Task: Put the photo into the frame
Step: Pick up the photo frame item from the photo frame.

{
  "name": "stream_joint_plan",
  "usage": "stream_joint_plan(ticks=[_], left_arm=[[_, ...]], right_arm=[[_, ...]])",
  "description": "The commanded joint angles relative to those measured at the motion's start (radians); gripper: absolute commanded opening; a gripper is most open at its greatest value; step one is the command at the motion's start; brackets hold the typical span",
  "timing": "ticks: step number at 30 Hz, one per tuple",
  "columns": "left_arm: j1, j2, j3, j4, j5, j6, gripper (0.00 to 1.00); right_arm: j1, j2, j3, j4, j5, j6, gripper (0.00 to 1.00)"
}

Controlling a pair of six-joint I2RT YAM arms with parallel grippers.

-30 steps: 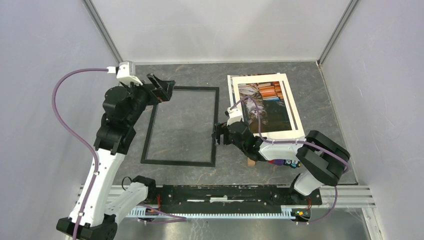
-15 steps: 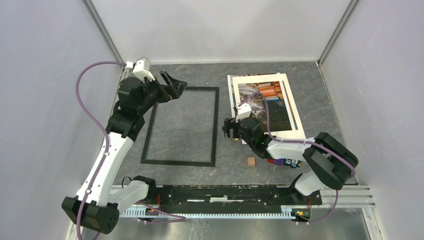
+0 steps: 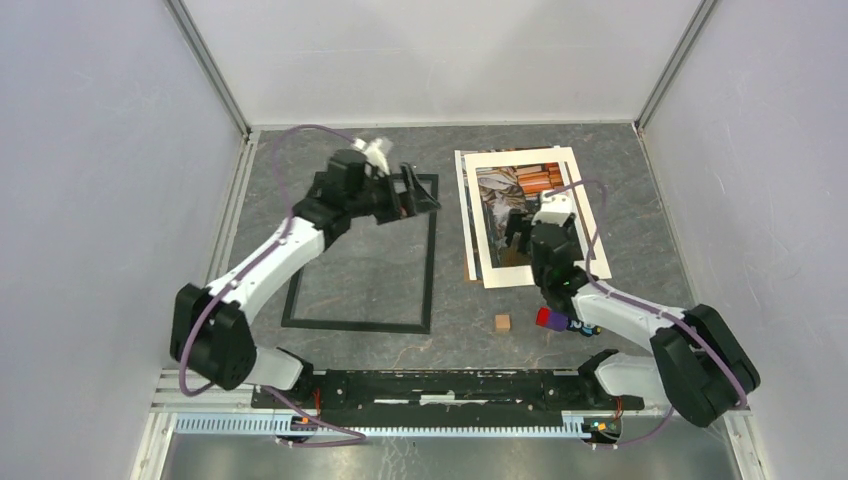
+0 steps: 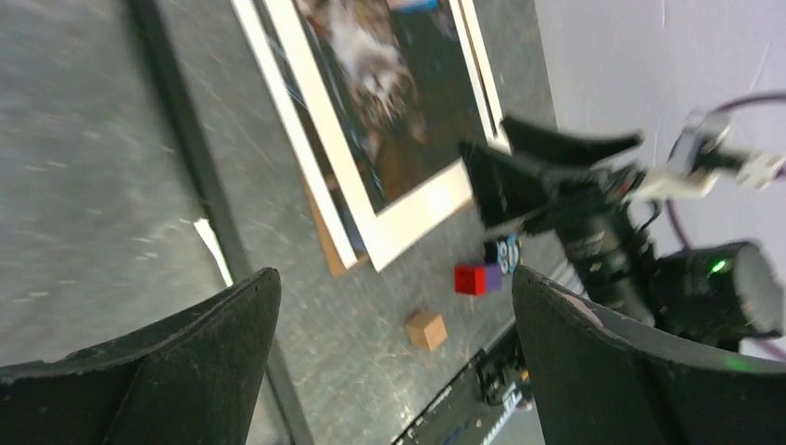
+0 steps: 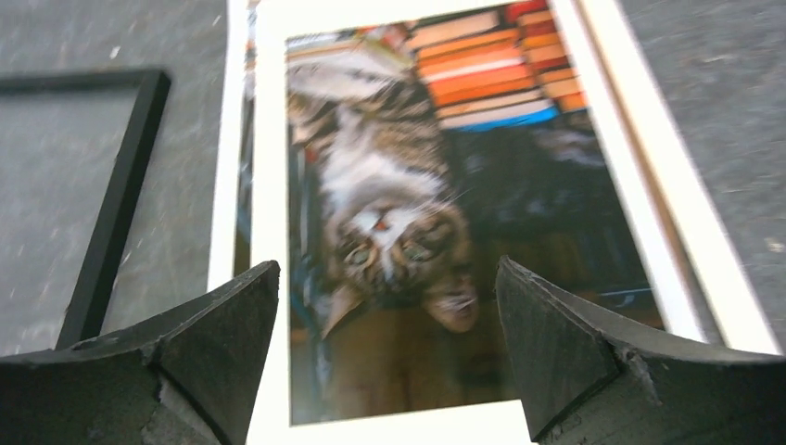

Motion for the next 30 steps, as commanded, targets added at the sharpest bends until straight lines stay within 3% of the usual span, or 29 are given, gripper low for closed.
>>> stream_joint_plan(ticks=[1,7,13,19,30], left_arm=[[-0.158,0.074,-0.037,0.104,0.030,-0.111,1.00],[-0.281,0.213,-0.090,0.333,-0.052,-0.266,1.00],[-0.361,0.384,0.009,0.362,-0.160,-0.288,1.00],[-0.409,0.475,0.016,0.414,-0.250,-0.343,1.00],[-0.427,0.544,0.017,0.449,-0.225,-0.381,1.00]], right_arm=[[-0.115,-0.081,0.021,0.005,-0.005,0.017,0.92],[-0.280,-0.081,-0.042,0.000,-0.241,-0.043,0.92],[-0.489,-0.020,-0.060,0.019,-0.448,-0.051,0.91],[-0.685,0.114,-0.050,0.052,-0.707,0.032,0.78],[-0.768,0.137,-0.081,0.045,-0.694,0.070,0.75]])
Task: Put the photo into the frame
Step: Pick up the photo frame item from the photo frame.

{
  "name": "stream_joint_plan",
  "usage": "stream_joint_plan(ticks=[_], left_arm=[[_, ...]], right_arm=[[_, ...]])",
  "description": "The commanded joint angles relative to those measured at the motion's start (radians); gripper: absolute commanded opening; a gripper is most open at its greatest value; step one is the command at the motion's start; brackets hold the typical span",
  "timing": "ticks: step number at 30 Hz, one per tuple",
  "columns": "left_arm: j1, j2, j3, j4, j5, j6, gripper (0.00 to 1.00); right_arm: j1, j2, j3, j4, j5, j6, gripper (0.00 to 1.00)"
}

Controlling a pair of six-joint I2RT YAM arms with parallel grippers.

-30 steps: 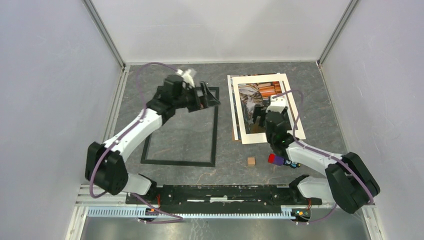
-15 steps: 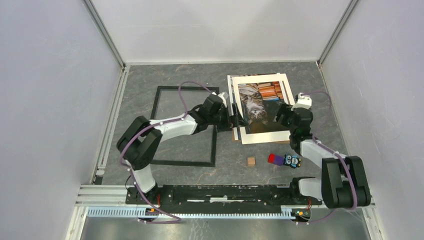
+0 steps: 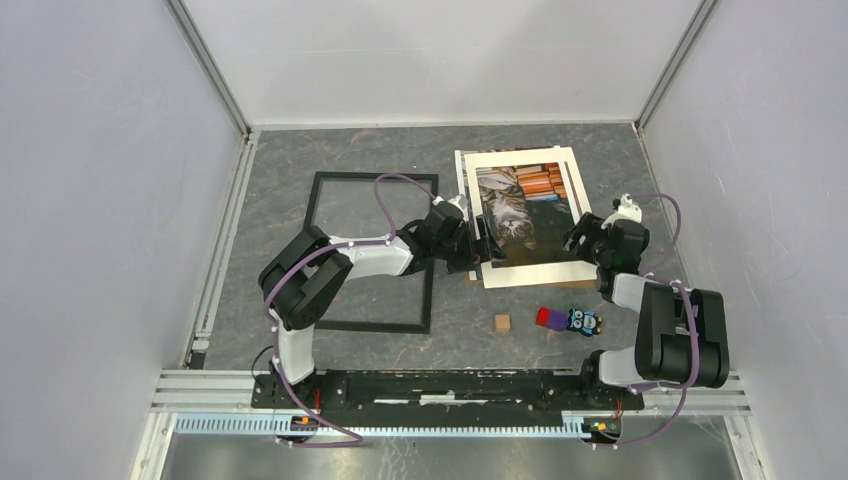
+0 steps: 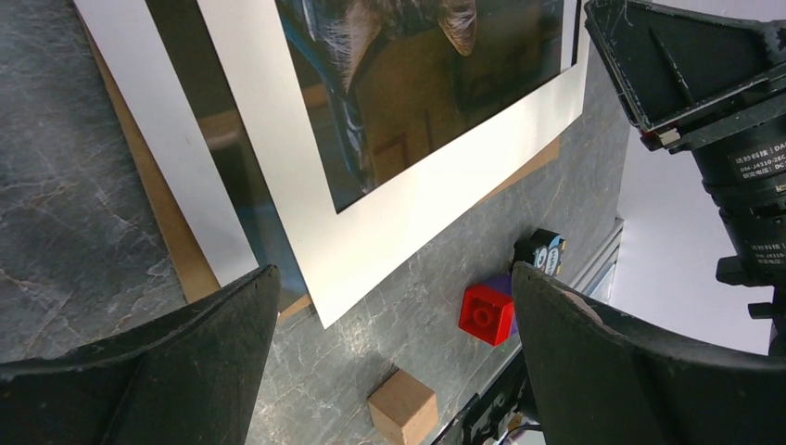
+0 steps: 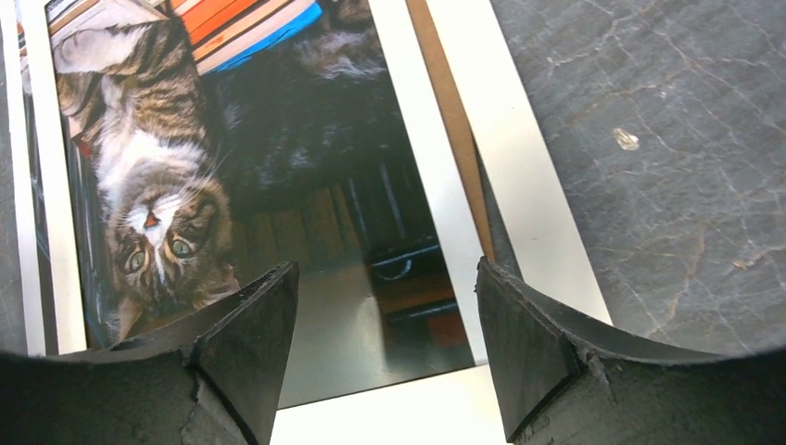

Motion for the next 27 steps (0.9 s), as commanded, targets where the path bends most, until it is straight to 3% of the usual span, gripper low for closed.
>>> stream_joint_plan(ticks=[1,9,20,27], left_arm=[[-0.005,0.018,0.026,0.062,-0.009,-0.051,1.00],[-0.010,0.021,-0.016,0.114,0.013,-0.102,1.00],[-0.054,-0.090,-0.151,0.153,-0.033,-0.135,1.00],[-0.087,-0.048,-0.186,0.244,-0.049,-0.235,0.98]], right_arm=[[-0.035,-0.001,-0.028,0.048,-0.007,0.034,0.75],[-0.066,0.038,-0.035,0.040,0.003,0.069,0.74],[-0.076,0.069,-0.033,0.043,-0.019,0.084,0.73],[-0.076,0.062,-0.037,0.051,-0.034,0.086,0.73]])
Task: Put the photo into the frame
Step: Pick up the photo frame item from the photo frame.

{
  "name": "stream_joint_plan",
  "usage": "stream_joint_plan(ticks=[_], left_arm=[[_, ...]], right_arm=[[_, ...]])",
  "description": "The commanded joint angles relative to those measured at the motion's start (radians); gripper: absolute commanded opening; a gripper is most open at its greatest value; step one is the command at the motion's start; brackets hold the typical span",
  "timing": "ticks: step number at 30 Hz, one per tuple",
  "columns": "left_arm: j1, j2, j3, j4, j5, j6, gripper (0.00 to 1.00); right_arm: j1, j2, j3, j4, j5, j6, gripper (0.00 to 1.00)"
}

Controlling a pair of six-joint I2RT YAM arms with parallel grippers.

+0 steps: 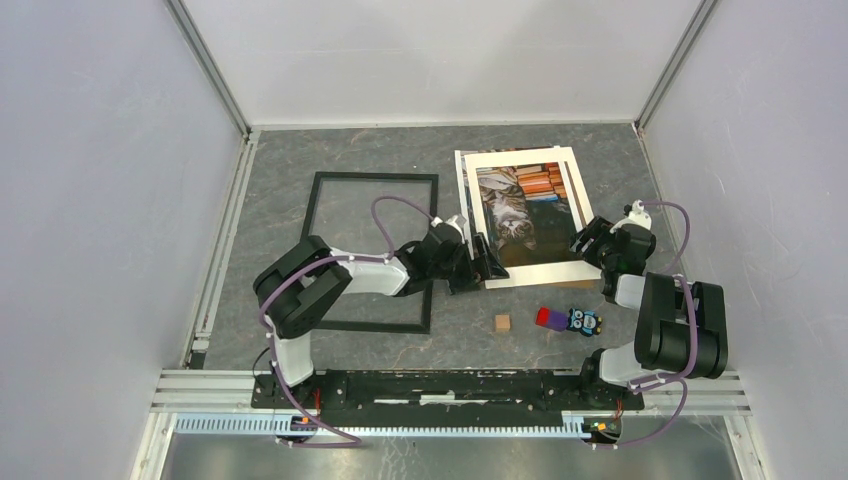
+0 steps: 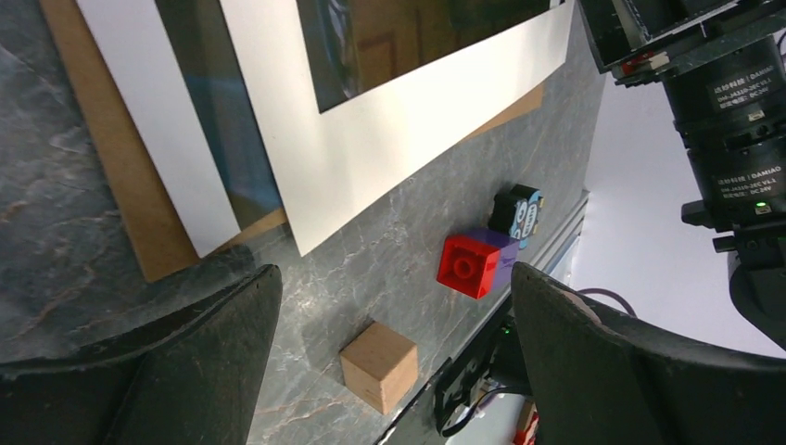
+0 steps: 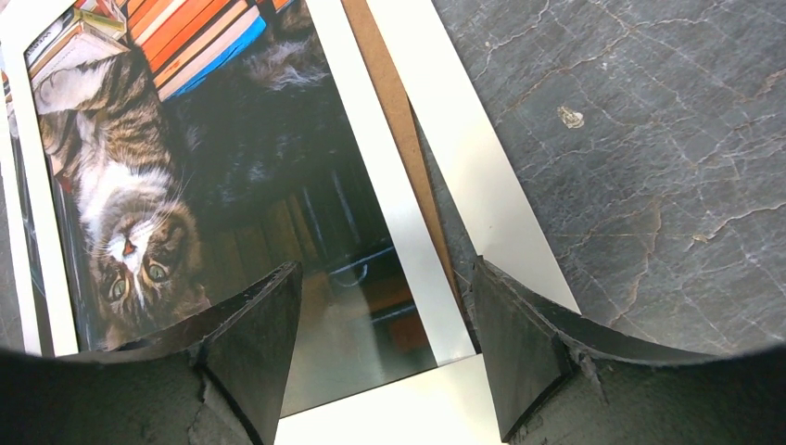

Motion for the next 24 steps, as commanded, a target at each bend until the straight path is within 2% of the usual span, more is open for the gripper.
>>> stream_joint_plan(ticks=[1,7,16,24], left_arm=[[-0.027,-0.009,-0.051,0.130,-0.072,-0.115,0.98],[-0.040,0.009,-0.108,0.219,-0.170,-0.159,0.95],[-0.046,0.101,-0.126,0.400,-0.167,-0.231,0.88],[-0.047,0.048,-0.118,0.408,-0.199,-0.196,0.76]], right_arm=[[-0.003,0.009,-0.012,-0.017,-0.018,0.012,0.73],[-0.002,-0.002,-0.018,-0.011,-0.019,0.012,0.73],[-0.003,0.007,-0.020,0.006,-0.041,0.017,0.72],[-0.002,0.021,-0.019,0.020,-0.065,0.021,0.72]])
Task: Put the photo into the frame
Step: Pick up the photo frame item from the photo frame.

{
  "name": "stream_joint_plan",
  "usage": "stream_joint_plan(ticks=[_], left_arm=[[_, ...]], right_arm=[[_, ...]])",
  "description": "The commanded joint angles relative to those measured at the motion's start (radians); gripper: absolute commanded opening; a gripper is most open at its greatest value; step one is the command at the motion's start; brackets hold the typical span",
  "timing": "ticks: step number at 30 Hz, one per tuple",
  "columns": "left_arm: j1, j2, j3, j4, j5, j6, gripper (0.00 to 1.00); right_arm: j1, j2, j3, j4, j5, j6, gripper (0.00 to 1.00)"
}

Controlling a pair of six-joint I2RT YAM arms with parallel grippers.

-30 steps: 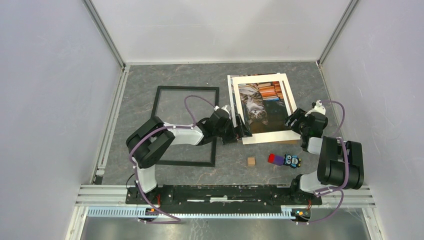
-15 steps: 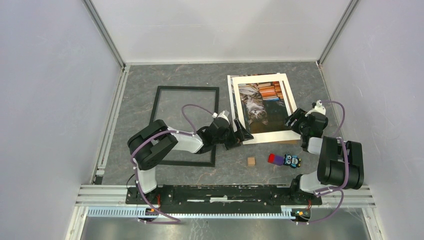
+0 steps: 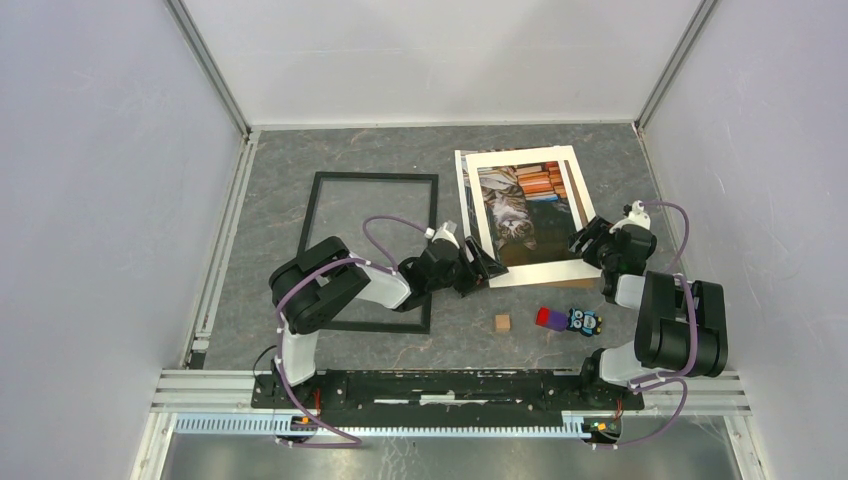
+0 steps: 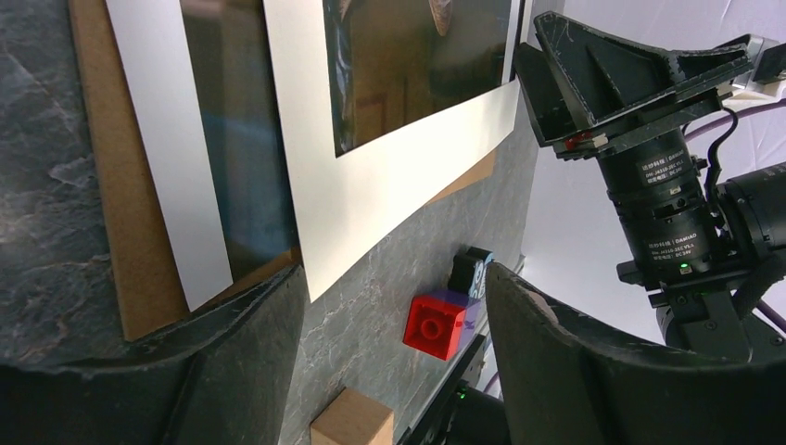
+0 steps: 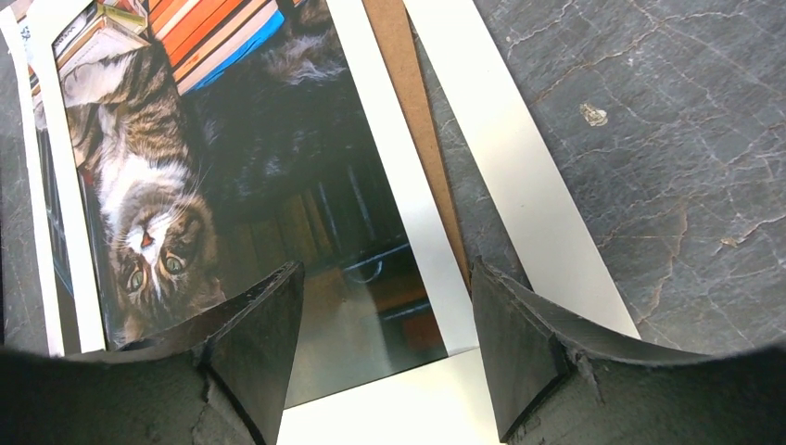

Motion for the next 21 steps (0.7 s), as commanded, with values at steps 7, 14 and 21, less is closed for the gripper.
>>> stream_joint_plan(ticks=[7,14,21], left_arm=[[-0.005,-0.040,0.032,0.082,-0.048,-0.002,0.70],[-0.005,-0.038,0.060,0.087,-0.050,-0.005,0.61],[-0.005,-0.002,0.107,0.087,-0.056,-0.010,0.53]], right_arm=[[-0.003,0.023,-0.016,0.009,-0.038,0.010,0.71],[-0.002,0.024,-0.016,0.011,-0.042,0.011,0.71],[-0.003,0.025,-0.016,0.013,-0.045,0.011,0.71]])
